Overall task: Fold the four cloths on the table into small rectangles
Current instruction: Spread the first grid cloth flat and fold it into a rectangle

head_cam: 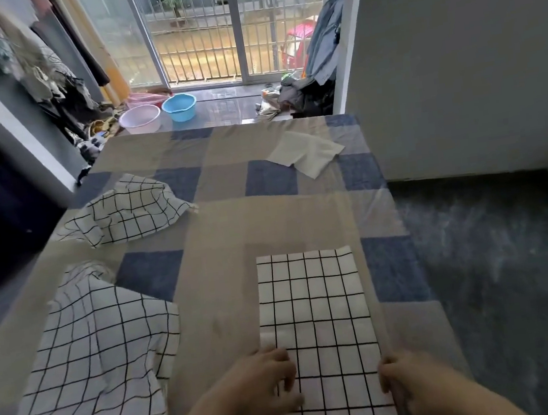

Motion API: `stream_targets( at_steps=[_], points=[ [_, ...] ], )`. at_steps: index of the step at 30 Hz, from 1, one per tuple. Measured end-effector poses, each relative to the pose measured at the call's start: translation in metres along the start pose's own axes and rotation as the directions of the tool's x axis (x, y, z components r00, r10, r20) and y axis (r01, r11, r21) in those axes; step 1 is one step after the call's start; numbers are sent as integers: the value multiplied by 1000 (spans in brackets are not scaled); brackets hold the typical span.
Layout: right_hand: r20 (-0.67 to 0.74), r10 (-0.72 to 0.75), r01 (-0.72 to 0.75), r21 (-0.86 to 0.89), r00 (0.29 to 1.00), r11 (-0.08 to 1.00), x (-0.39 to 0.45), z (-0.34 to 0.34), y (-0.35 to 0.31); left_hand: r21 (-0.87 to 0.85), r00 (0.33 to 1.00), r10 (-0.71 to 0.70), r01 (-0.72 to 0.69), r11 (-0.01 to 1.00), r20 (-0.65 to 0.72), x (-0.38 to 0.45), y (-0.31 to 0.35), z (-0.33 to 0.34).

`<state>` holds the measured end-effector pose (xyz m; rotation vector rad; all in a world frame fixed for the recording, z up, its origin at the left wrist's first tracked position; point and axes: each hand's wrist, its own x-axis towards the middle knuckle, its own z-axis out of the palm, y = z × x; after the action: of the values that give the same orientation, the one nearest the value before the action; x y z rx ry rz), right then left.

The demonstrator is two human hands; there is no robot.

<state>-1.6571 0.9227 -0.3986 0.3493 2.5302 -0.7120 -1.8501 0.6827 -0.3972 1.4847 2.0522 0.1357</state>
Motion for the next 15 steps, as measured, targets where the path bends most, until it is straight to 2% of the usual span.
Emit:
stream_targets(
  at_steps=[1, 3, 4, 6, 7, 10, 11, 12, 15],
  points=[
    [-46, 8, -10, -46, 999, 999, 4, -2, -7, 2, 995, -8, 8, 1000, -98, 6, 3, 4],
    [-218, 42, -36, 31, 975, 999, 19, -2, -25, 7, 971, -49, 52, 999, -236, 24, 6, 18],
    [-320, 51, -25, 86, 946, 996, 30, 1, -33, 4, 956, -87, 92, 996, -279, 34, 10, 25],
    [-466, 41, -3, 83, 884, 997, 54, 14, -43, 7, 949, -176, 184, 983, -263, 50, 20, 37],
    [-489, 25, -1, 48, 872, 999, 65, 23, -44, 2, 949, -208, 214, 977, -239, 58, 21, 46],
    [-422, 32, -72, -80, 906, 994, 89, 54, -35, -26, 949, -280, 279, 960, -148, 63, 18, 61],
    [-421, 26, -83, -115, 907, 990, 93, 62, -31, -36, 945, -283, 281, 959, -166, 61, 11, 62],
    [-418, 28, -91, -130, 908, 987, 94, 67, -28, 7, 942, -260, 268, 963, -211, 63, 4, 63],
    [-457, 104, -163, -92, 883, 982, 93, 70, -12, 19, 957, -240, 246, 969, -161, 60, -11, 60]
  ],
)
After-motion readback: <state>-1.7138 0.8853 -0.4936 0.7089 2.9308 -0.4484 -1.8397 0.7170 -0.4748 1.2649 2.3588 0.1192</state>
